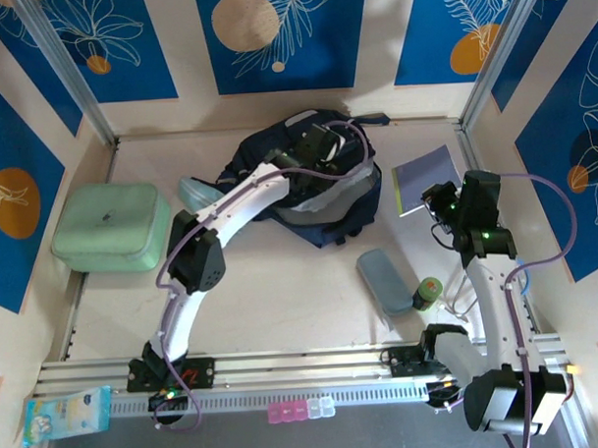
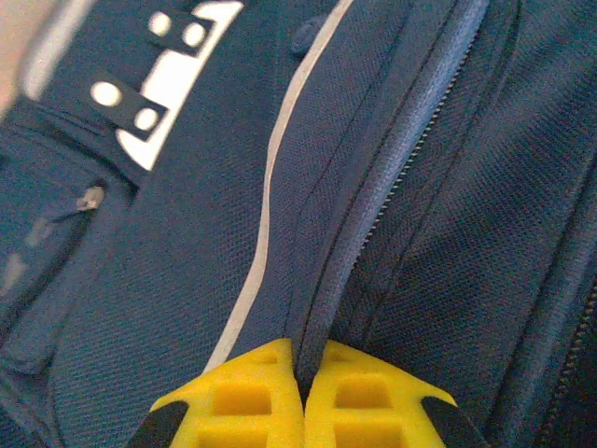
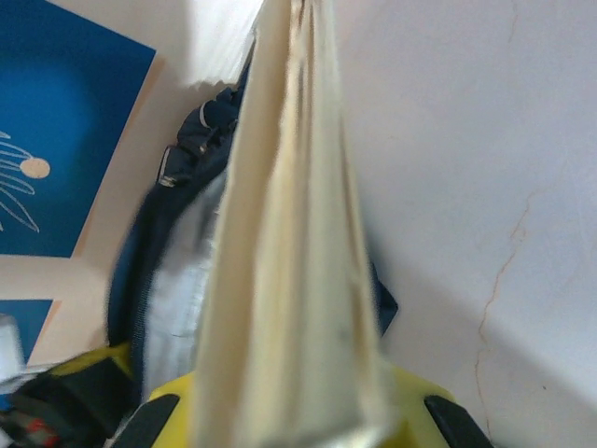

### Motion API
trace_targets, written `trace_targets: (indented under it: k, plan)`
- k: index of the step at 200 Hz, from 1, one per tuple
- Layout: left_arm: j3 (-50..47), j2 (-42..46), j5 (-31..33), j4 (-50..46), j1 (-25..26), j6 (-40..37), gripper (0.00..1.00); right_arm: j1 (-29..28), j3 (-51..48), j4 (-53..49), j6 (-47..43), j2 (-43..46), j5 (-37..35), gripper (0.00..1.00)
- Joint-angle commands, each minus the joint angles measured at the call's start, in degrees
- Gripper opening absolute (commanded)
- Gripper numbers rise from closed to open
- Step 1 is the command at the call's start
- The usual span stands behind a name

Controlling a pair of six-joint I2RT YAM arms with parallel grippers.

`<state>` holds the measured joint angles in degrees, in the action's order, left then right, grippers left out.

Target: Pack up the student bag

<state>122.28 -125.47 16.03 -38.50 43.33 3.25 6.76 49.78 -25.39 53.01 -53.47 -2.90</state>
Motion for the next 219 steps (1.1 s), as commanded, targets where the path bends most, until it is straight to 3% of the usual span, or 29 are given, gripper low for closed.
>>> trace_targets:
  k: [1,61,99,124,177,219]
  plan:
    - [0.1,4.9,4.0,5.6,-1.3,4.4,0.0,-0.9,-0.7,6.5,-0.5,-1.7,7.3,0.0]
    - [0.2,8.7,1.5,7.0,-1.6,6.4,0.0,-11.0,-1.4,19.8,2.4,-12.0,15.4,0.0]
    - [0.3,10.3,-1.5,5.9,-2.5,9.7,0.0,-17.9,1.0,26.4,7.5,-23.5,11.3,0.0]
    - [0.4,10.7,-4.5,5.7,-3.4,11.2,0.0,-19.9,2.7,33.8,10.8,-31.8,10.3,0.0]
    - [0.5,10.7,-8.3,5.1,-4.7,13.3,0.0,-24.0,10.2,39.8,17.0,-48.1,6.5,0.0]
    - [-0.5,10.6,-10.3,6.1,-5.5,15.4,0.0,-25.4,14.7,44.5,20.1,-55.9,6.7,0.09]
